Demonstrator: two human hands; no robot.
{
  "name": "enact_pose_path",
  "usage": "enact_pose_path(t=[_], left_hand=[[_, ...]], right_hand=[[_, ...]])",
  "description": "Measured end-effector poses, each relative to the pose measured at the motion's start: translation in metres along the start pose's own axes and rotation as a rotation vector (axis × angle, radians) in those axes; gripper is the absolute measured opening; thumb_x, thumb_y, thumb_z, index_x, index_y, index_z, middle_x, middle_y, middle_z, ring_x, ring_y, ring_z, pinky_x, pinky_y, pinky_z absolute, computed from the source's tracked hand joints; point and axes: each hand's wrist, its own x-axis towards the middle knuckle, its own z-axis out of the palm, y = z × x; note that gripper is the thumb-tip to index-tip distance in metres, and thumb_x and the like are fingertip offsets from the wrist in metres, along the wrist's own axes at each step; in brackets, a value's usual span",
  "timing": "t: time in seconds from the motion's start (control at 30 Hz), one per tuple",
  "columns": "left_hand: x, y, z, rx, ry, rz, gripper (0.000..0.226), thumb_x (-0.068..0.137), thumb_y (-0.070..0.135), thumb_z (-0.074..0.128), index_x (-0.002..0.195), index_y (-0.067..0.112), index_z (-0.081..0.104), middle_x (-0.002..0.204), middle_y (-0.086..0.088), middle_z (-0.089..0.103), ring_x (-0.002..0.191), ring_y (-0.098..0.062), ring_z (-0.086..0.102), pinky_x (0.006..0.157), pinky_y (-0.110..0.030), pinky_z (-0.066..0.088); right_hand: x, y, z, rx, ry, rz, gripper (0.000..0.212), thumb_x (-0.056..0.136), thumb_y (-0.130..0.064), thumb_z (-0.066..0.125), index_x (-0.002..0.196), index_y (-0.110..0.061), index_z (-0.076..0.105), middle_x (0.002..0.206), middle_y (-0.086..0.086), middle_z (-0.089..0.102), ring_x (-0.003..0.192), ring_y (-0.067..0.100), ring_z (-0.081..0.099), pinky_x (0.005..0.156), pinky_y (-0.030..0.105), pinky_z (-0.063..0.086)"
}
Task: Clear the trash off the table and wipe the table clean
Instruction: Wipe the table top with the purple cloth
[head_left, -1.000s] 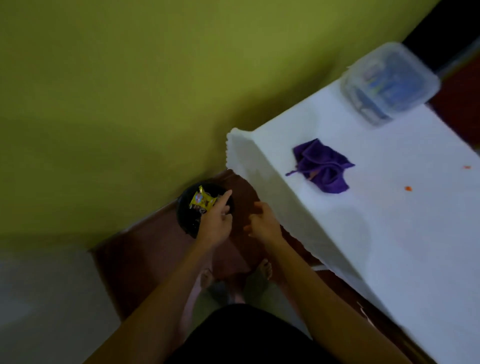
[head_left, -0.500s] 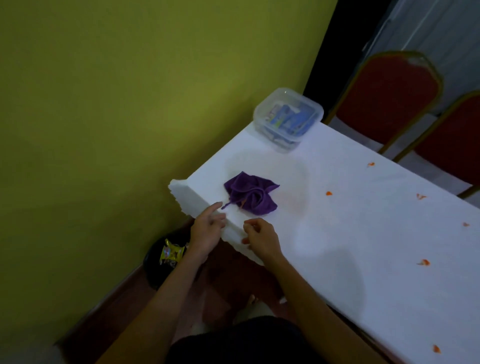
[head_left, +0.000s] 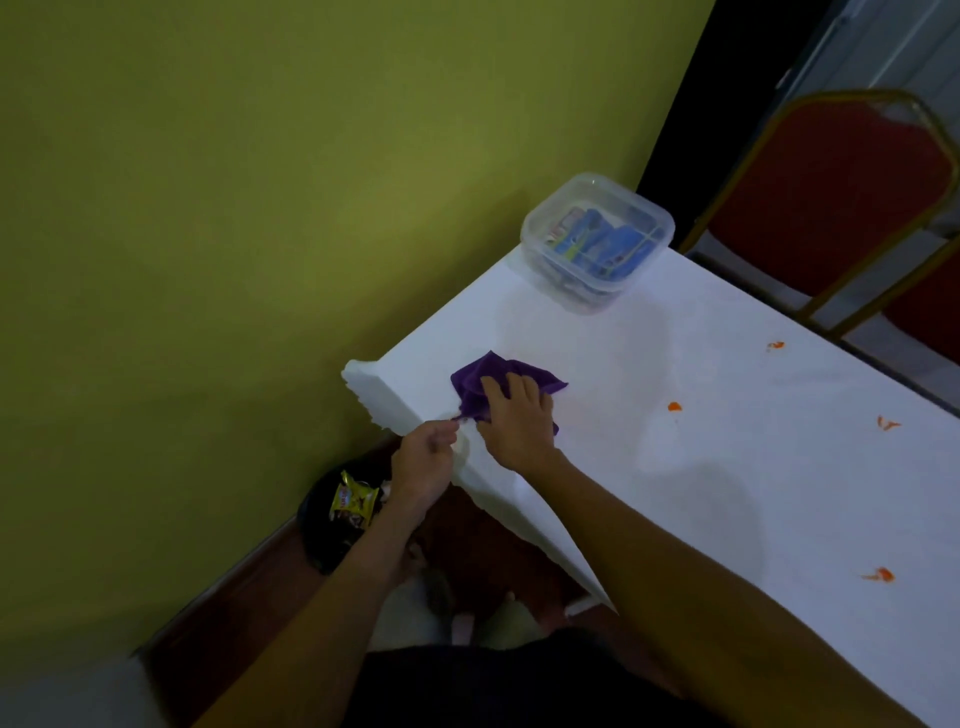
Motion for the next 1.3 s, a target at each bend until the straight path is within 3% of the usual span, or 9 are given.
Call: enact_pose_path(t=[0.1, 0.23, 0.43, 0.57, 0.63, 0.7, 0.8, 1.03, 1.3], left_hand=[[0.012, -0.001, 0.001, 0.012, -0.005, -0.017, 0.024, 0.097, 0.007, 0.055, 0.107, 0.022, 0.071, 0.112, -0.005, 0.073, 0.110, -0.024, 0.066, 0.098, -0.043, 0.054], [0.035, 0.002, 0.001, 0.030, -0.029, -0.023, 0.029, 0.097, 0.010, 0.054, 0.121, 0.024, 0.063, 0.114, -0.001, 0.074, 0.112, -0.021, 0.065, 0.099, -0.043, 0.053], [0.088, 0.013, -0.002, -0.068, -0.065, -0.029, 0.029, 0.095, 0.008, 0.056, 0.112, 0.031, 0.060, 0.113, -0.001, 0.073, 0.109, -0.024, 0.065, 0.097, -0.053, 0.053], [0.105, 0.029, 0.011, -0.023, -0.118, 0.007, 0.029, 0.097, 0.007, 0.053, 0.120, 0.020, 0.063, 0.112, 0.000, 0.072, 0.108, -0.023, 0.065, 0.097, -0.046, 0.054], [0.106, 0.039, 0.022, 0.099, -0.190, 0.088, 0.030, 0.098, 0.008, 0.050, 0.122, 0.017, 0.066, 0.120, 0.000, 0.069, 0.113, -0.021, 0.062, 0.098, -0.032, 0.049], [0.104, 0.047, 0.034, 0.170, -0.270, 0.167, 0.033, 0.096, 0.002, 0.048, 0.123, 0.013, 0.066, 0.122, -0.002, 0.069, 0.114, -0.019, 0.061, 0.095, -0.023, 0.043], [0.104, 0.046, 0.050, 0.273, -0.269, 0.304, 0.038, 0.090, -0.003, 0.050, 0.120, 0.012, 0.067, 0.123, -0.006, 0.068, 0.118, -0.024, 0.060, 0.102, -0.031, 0.046], [0.108, 0.014, 0.070, 0.651, -0.307, 0.658, 0.055, 0.095, 0.004, 0.052, 0.148, 0.008, 0.041, 0.160, -0.014, 0.033, 0.151, -0.030, 0.023, 0.122, -0.051, 0.018], [0.105, 0.027, 0.102, 0.781, -0.305, 0.566, 0.067, 0.100, 0.016, 0.044, 0.159, 0.010, 0.012, 0.167, -0.011, 0.005, 0.155, -0.025, -0.001, 0.124, -0.054, -0.001]], right_hand=[[0.006, 0.015, 0.017, -0.019, -0.119, 0.089, 0.073, 0.097, -0.046, 0.055, 0.157, -0.027, 0.018, 0.160, 0.017, 0.023, 0.144, 0.040, 0.025, 0.112, 0.057, 0.031], [0.020, 0.020, 0.020, -0.033, -0.050, 0.054, 0.059, 0.099, -0.030, 0.055, 0.152, -0.027, 0.030, 0.145, 0.013, 0.044, 0.127, 0.039, 0.043, 0.101, 0.048, 0.045], [0.029, 0.025, -0.033, 0.934, 0.078, 0.467, 0.032, 0.088, -0.018, 0.060, 0.119, -0.025, 0.064, 0.107, -0.001, 0.072, 0.096, 0.020, 0.067, 0.086, 0.036, 0.056], [0.007, 0.048, -0.043, 1.526, 0.135, 0.818, 0.018, 0.091, -0.015, 0.058, 0.103, -0.014, 0.072, 0.094, 0.009, 0.075, 0.086, 0.028, 0.068, 0.081, 0.041, 0.056], [-0.008, 0.061, -0.038, 1.398, 0.142, 0.996, 0.022, 0.094, -0.027, 0.055, 0.097, -0.011, 0.070, 0.090, 0.008, 0.073, 0.086, 0.027, 0.066, 0.078, 0.040, 0.055], [-0.027, 0.073, -0.025, 0.889, 0.218, 1.037, 0.030, 0.097, -0.037, 0.049, 0.103, -0.012, 0.064, 0.102, 0.006, 0.066, 0.098, 0.027, 0.062, 0.076, 0.035, 0.052], [-0.050, 0.072, -0.015, 0.379, 0.410, 0.960, 0.032, 0.098, -0.032, 0.052, 0.123, -0.013, 0.060, 0.131, 0.011, 0.054, 0.121, 0.033, 0.049, 0.094, 0.047, 0.047], [-0.026, 0.048, 0.019, 0.129, 0.206, 0.475, 0.048, 0.096, -0.047, 0.049, 0.142, -0.032, 0.048, 0.160, 0.005, 0.032, 0.147, 0.028, 0.028, 0.116, 0.053, 0.029], [-0.030, 0.092, 0.044, 0.076, 0.259, 0.502, 0.040, 0.100, -0.035, 0.050, 0.140, -0.031, 0.053, 0.153, 0.001, 0.046, 0.148, 0.026, 0.031, 0.118, 0.060, 0.020]])
